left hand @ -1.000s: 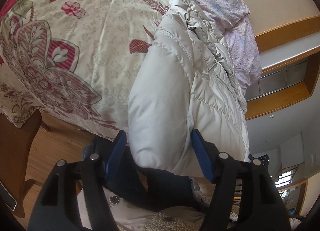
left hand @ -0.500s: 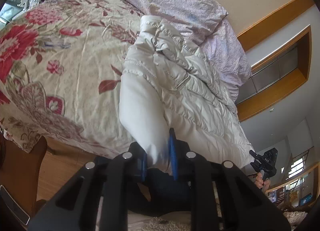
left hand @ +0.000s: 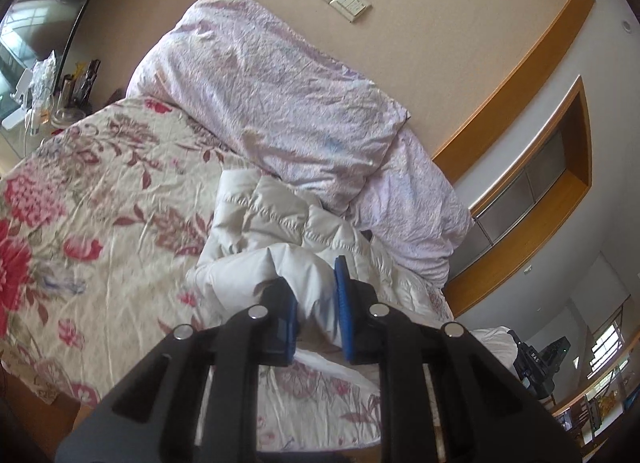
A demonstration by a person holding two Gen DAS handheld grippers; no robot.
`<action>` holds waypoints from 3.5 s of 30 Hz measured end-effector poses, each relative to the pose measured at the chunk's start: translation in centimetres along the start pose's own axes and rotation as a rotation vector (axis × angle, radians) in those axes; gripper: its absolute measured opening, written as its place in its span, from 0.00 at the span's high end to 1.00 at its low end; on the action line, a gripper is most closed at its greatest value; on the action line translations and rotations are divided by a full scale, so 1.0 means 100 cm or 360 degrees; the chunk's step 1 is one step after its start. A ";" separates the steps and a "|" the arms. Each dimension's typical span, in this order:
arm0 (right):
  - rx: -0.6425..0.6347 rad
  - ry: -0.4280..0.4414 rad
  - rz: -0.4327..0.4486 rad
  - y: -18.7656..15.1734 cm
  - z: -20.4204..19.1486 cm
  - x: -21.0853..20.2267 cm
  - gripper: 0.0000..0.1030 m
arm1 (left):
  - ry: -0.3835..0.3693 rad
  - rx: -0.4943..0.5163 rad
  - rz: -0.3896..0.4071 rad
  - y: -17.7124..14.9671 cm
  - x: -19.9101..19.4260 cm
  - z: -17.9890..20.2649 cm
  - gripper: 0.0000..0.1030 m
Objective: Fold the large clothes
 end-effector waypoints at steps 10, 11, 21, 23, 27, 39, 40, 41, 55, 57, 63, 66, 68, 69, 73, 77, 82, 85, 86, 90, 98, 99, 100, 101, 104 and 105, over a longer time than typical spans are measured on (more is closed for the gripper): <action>-0.0189 -0.0178 0.0244 0.074 -0.005 0.075 0.84 | 0.0081 0.0009 0.0172 0.093 0.063 0.027 0.85; -0.0208 -0.0209 0.0259 0.080 -0.003 0.087 0.84 | 0.0096 0.0006 0.0180 0.101 0.072 0.028 0.85; -0.0228 -0.0483 0.0226 0.095 0.039 0.190 0.84 | 0.0255 -0.0035 0.0160 0.145 0.169 0.021 0.85; -0.0216 -0.0538 0.0183 0.093 0.049 0.212 0.84 | 0.0297 -0.0021 0.0156 0.149 0.187 0.019 0.85; -0.0182 -0.0639 0.0101 0.087 0.071 0.248 0.84 | 0.0385 -0.0002 0.0133 0.153 0.225 0.012 0.85; -0.0187 -0.0711 0.0048 0.087 0.077 0.261 0.21 | 0.0488 0.0016 0.0180 0.148 0.245 0.002 0.17; -0.0225 -0.0670 0.0047 0.089 0.068 0.257 0.21 | 0.0492 0.0056 0.0199 0.147 0.237 0.009 0.15; -0.0256 -0.0606 0.0014 0.087 0.057 0.257 0.21 | 0.0506 0.0110 0.0217 0.144 0.230 0.015 0.14; -0.0469 -0.0502 -0.0566 0.002 0.021 0.318 0.21 | 0.0862 0.0720 0.0105 0.061 0.264 0.060 0.06; -0.0433 -0.0585 -0.0585 -0.002 0.035 0.325 0.21 | 0.0955 0.0766 0.0099 0.061 0.280 0.058 0.06; -0.0247 -0.0699 -0.0595 -0.013 0.072 0.346 0.20 | 0.1127 0.0747 0.0030 0.068 0.319 0.046 0.02; -0.0271 -0.0735 -0.0574 -0.016 0.077 0.353 0.18 | 0.1131 0.0725 0.0019 0.068 0.332 0.043 0.02; -0.0291 -0.0745 -0.0563 -0.019 0.077 0.355 0.16 | 0.1123 0.0719 0.0018 0.067 0.338 0.042 0.02; -0.0286 -0.0742 -0.0562 -0.021 0.078 0.356 0.16 | 0.1122 0.0719 0.0017 0.067 0.340 0.041 0.02; -0.0269 -0.0751 -0.0584 -0.025 0.084 0.362 0.15 | 0.1125 0.0726 -0.0004 0.065 0.351 0.040 0.02; -0.0268 -0.0777 -0.0634 -0.030 0.088 0.371 0.13 | 0.1146 0.0738 -0.0039 0.063 0.360 0.039 0.02; -0.0256 -0.0797 -0.0707 -0.034 0.093 0.379 0.12 | 0.1174 0.0758 -0.0079 0.060 0.369 0.039 0.02; -0.0259 -0.0819 -0.0749 -0.036 0.096 0.383 0.11 | 0.1194 0.0770 -0.0097 0.060 0.374 0.038 0.02; -0.0259 -0.0826 -0.0763 -0.037 0.098 0.384 0.11 | 0.1201 0.0774 -0.0103 0.059 0.376 0.038 0.02; -0.0269 -0.0858 -0.0807 -0.039 0.100 0.387 0.10 | 0.1236 0.0796 -0.0125 0.059 0.382 0.037 0.02; -0.0276 -0.0885 -0.0757 -0.038 0.105 0.392 0.09 | 0.1246 0.0766 -0.0072 0.061 0.372 0.036 0.02; -0.0273 -0.0874 -0.0739 -0.035 0.105 0.387 0.09 | 0.1259 0.0768 -0.0064 0.061 0.365 0.036 0.02; -0.0268 -0.0862 -0.0716 -0.032 0.103 0.382 0.10 | 0.1272 0.0774 -0.0051 0.061 0.356 0.036 0.02; -0.0262 -0.0866 -0.0683 -0.028 0.101 0.374 0.10 | 0.1263 0.0782 -0.0030 0.062 0.345 0.038 0.02; -0.0262 -0.0875 -0.0573 -0.001 0.102 0.352 0.10 | 0.1229 0.0817 0.0066 0.070 0.316 0.041 0.02; -0.0264 -0.0881 -0.0552 0.007 0.102 0.347 0.10 | 0.1228 0.0817 0.0084 0.074 0.310 0.041 0.02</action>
Point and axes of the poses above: each gripper's, at about its wrist camera, not at the fingertips, and x roughly the way its jaws point, z to its right, y to its top, the point moved 8 cm from there along x, roughly the way its jaws point, and after that the axes turned 13 degrees about y, right-handed, at the moved point
